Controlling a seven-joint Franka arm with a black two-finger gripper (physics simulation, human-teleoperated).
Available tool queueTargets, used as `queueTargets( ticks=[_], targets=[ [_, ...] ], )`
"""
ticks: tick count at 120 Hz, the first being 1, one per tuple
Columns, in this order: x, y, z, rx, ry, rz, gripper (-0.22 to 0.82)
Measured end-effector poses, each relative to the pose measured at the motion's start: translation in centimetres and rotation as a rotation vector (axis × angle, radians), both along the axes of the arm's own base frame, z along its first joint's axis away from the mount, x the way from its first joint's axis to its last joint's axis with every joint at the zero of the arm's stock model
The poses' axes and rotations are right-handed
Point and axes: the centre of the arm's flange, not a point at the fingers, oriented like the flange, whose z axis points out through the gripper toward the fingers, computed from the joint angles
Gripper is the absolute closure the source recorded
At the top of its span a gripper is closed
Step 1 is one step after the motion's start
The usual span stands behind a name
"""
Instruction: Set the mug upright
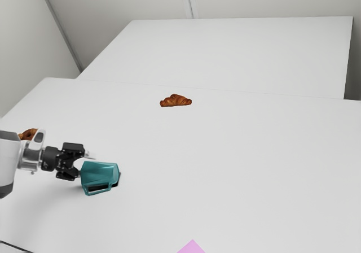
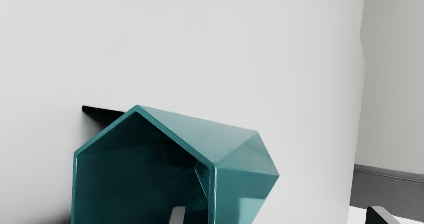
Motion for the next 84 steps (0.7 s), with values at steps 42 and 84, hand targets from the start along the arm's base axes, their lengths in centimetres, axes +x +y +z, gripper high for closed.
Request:
queueTargets(
  ticks=[42, 84],
  targets=[
    [0.53, -0.54, 0.21, -0.012, 0.026, 0.022, 0.52],
    [0.84, -1.02, 0.26, -0.020, 0.056, 0.032, 0.74]
  ],
)
